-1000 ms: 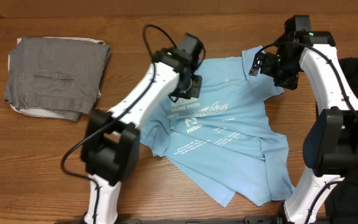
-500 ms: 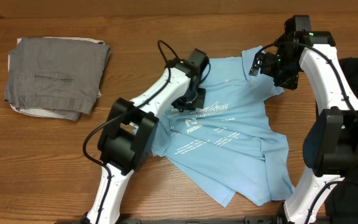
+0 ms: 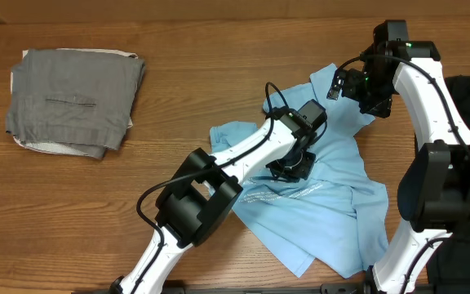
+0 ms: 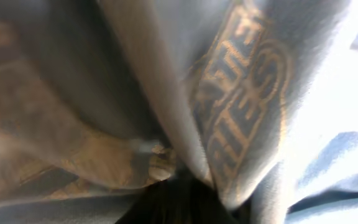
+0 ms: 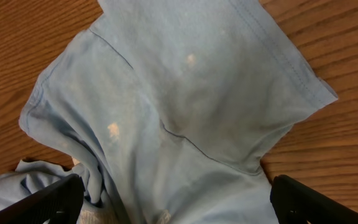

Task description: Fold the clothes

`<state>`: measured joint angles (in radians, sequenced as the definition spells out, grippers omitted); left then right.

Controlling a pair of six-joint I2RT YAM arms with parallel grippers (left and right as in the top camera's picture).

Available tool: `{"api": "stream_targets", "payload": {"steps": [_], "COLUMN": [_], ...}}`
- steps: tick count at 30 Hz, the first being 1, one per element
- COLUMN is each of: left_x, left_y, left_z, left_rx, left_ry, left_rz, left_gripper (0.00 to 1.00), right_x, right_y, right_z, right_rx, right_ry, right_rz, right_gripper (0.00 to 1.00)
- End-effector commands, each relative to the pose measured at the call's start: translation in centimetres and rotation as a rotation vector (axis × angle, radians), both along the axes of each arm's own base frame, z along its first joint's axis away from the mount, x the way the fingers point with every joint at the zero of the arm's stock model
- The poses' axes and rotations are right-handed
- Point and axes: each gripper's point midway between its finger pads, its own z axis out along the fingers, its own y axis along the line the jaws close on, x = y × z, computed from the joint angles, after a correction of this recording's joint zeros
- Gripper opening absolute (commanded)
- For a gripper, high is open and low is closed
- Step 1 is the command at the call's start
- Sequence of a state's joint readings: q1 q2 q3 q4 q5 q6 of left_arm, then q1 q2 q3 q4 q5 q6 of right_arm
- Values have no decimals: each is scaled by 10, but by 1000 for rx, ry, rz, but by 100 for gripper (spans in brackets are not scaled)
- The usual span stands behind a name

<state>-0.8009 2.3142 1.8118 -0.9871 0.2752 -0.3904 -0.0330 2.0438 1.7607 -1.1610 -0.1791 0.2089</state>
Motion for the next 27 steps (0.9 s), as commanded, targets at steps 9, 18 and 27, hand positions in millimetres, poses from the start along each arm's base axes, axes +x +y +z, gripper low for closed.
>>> {"api": "stream_targets", "payload": {"steps": [9,18,27], "left_x": [117,124,128], "left_y": [79,102,110], "left_z": [94,62,51], "left_rx": [-16,-3,157], "left_ry": [-113,-116,-213], "left_rz": [225,116,92], "left_gripper": [47,70,72], "right_x": [5,5,5], "right_y": [-1,-1,-1], "right_z": [16,16,16], "right_rx": [4,4,4], "right_ry": [-46,-46,-46], "right_rz": [-3,-2,-2], "right_gripper": [100,100,100]}}
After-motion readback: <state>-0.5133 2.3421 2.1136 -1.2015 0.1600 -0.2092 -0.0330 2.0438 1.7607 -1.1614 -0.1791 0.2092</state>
